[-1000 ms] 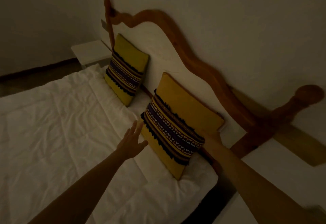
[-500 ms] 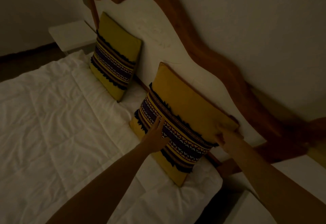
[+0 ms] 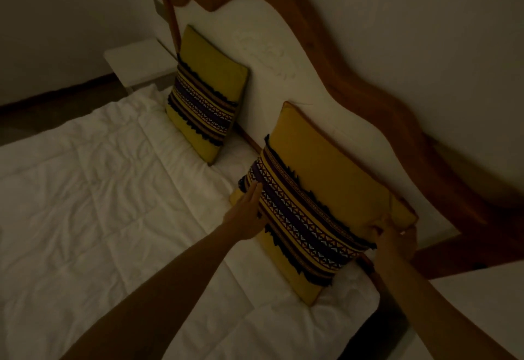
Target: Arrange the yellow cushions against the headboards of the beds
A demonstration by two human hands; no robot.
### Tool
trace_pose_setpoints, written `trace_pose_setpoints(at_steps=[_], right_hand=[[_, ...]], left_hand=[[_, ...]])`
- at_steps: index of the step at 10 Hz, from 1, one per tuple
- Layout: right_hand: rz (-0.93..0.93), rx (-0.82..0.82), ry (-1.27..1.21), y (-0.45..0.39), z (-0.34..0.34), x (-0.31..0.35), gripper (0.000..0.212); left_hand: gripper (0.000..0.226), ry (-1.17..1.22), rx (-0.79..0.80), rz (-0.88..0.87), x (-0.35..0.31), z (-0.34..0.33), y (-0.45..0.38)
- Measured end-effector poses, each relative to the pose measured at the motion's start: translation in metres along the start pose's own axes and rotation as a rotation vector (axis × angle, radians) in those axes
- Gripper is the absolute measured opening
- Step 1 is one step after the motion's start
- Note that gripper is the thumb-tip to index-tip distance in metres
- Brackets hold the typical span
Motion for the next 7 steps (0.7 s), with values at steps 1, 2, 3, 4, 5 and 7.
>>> trace_pose_setpoints(at_steps=[1,2,3,4,5,7], right_hand=[[0.082,0.012,0.034,0.006,-0.002,-0.003,0.045],[0.008,0.03,0.089,0.007,-0.002,0.002,0.048],[-0.022,0.04,0.338,0.004,-0.001,0.017,0.057],[0.148,0.224,0.764,0.025,0.003,0.035,0.06],[0.512,0.311,1.149,0.068,0.014,0.05,0.073],[1.315,0.252,1.356,0.156,0.052,0.085,0.074]], left_hand=[[0.093,-0.021,-0.008,0.035,0.018,0.006,0.009],[0.093,-0.036,-0.014,0.102,0.035,0.014,0.018],[0.089,-0.051,-0.024,0.16,0.037,0.027,0.031],[0.084,-0.147,-0.124,0.077,0.028,0.044,0.051],[0.084,-0.25,-0.277,-0.015,0.013,0.064,0.084],[0.09,-0.365,-0.47,-0.083,-0.018,0.099,0.175]])
Point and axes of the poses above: each hand's wrist, its own y-axis away from the middle knuckle, its own z-axis out of the back of the hand, x = y × z, the point moved 2 cm from there along -y, towards the middle knuckle, and after that the axes turned 2 degrees about y, right-handed, at the moved point
